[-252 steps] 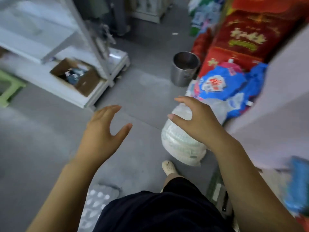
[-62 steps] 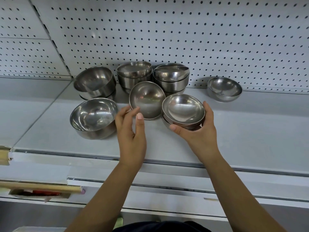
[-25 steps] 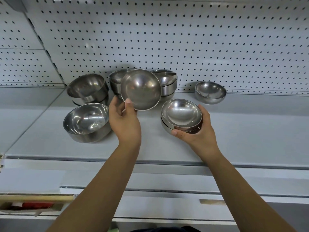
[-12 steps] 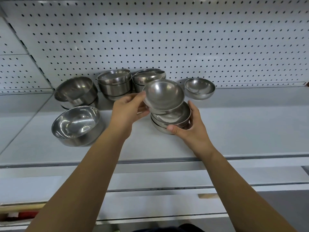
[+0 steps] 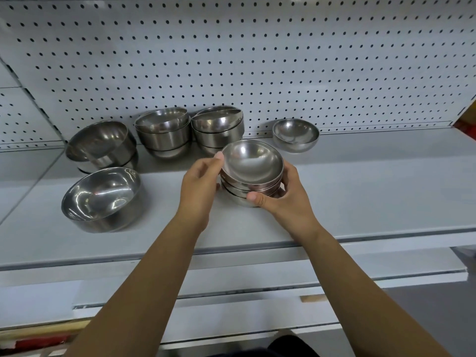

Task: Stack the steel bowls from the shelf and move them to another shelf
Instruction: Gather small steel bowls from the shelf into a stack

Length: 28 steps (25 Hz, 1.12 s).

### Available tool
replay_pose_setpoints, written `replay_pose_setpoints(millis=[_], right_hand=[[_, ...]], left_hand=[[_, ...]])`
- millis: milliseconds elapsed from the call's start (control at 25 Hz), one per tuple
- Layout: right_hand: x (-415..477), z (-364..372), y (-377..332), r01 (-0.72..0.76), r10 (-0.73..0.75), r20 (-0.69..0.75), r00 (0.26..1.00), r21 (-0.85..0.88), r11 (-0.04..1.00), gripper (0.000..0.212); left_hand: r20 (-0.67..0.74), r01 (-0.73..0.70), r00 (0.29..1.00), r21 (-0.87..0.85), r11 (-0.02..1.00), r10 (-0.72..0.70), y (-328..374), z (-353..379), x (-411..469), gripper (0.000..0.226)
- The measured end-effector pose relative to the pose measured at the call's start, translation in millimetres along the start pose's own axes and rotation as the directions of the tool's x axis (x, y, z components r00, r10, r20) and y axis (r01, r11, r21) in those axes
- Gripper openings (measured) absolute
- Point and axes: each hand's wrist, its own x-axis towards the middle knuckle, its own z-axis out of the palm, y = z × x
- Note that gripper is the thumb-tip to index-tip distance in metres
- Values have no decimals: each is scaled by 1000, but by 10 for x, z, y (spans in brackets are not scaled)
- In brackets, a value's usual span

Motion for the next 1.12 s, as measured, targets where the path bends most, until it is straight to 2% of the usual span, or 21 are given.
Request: replay_pose_setpoints(millis=[80, 200, 360, 480, 560, 720, 880, 1000, 1120], right_hand=[[7, -4, -9, -1, 1, 1, 1000, -2, 1000, 102], [2, -63, 40, -22, 22, -2, 1000, 49, 999, 100], [0, -264, -5, -69, 88, -165, 982, 119, 990, 80], [185, -563, -68, -107, 107, -374, 921, 23, 994, 65], [409, -749, -71, -167, 124, -413, 902, -69, 984, 72], [863, -938, 8, -243, 170, -319, 932, -203, 949, 99], [1203, -989, 109, -217, 164, -216, 963, -252, 943, 119], [1329, -965, 145, -183, 130, -200, 971, -271, 945, 123], [1389, -947, 151, -186, 128, -210, 969, -285, 940, 112]], left_hand=[[102, -2, 995, -61, 998, 9, -98, -3, 8, 47], [239, -102, 963, -102, 990, 124, -247, -55, -16, 65], [249, -229, 945, 45, 972, 211, -309, -47, -119, 94], [185, -343, 932, 169, 924, 312, -346, 157, -230, 112], [96, -358, 933, 199, 912, 346, -350, 323, -274, 119], [9, -381, 922, 208, 901, 388, -294, 438, -289, 109], [-44, -355, 927, 224, 908, 373, -258, 413, -295, 101], [-85, -347, 918, 299, 889, 387, -268, 426, -321, 108], [-89, -376, 897, 360, 854, 432, -283, 437, -328, 105]])
